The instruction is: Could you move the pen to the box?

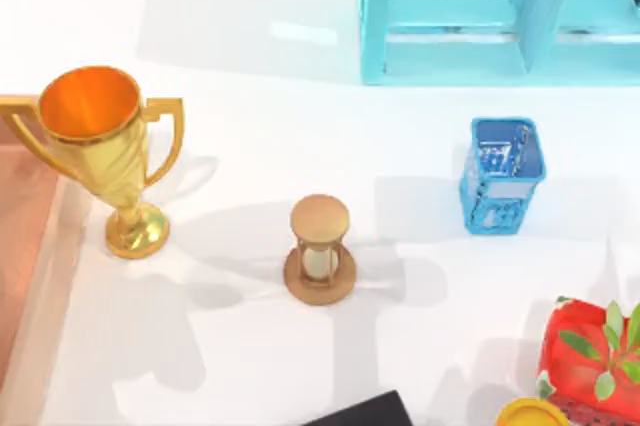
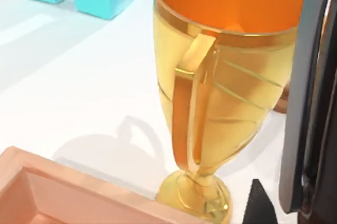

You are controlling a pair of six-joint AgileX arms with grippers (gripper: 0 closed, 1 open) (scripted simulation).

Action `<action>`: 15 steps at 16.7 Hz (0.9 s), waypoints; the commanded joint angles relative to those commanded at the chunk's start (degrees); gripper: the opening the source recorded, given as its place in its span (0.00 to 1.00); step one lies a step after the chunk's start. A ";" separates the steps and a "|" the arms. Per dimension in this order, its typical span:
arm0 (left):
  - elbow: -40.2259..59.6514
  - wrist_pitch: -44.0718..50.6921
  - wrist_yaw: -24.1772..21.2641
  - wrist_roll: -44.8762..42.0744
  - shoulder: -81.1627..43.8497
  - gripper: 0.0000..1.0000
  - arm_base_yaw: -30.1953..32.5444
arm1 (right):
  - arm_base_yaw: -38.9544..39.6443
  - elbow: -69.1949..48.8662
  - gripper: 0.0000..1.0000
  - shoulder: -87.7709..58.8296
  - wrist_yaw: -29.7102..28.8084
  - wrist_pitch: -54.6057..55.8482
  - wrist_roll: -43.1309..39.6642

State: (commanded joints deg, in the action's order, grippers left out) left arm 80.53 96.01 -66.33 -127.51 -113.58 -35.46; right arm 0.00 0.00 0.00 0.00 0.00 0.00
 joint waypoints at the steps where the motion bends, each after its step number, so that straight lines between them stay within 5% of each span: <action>1: 0.00 0.00 0.00 0.00 0.00 0.30 0.00 | 0.00 0.00 1.00 0.00 0.00 0.00 0.00; 10: 0.00 0.00 0.00 0.00 0.00 0.98 0.00 | 0.00 0.00 1.00 0.00 0.00 0.00 0.00; 15: 0.00 0.00 0.00 0.00 0.00 1.00 0.00 | 0.00 0.00 1.00 0.00 0.00 0.00 0.00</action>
State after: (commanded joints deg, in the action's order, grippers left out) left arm 80.53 96.01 -66.33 -127.51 -113.58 -35.46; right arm 0.00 0.00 0.00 0.00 0.00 0.00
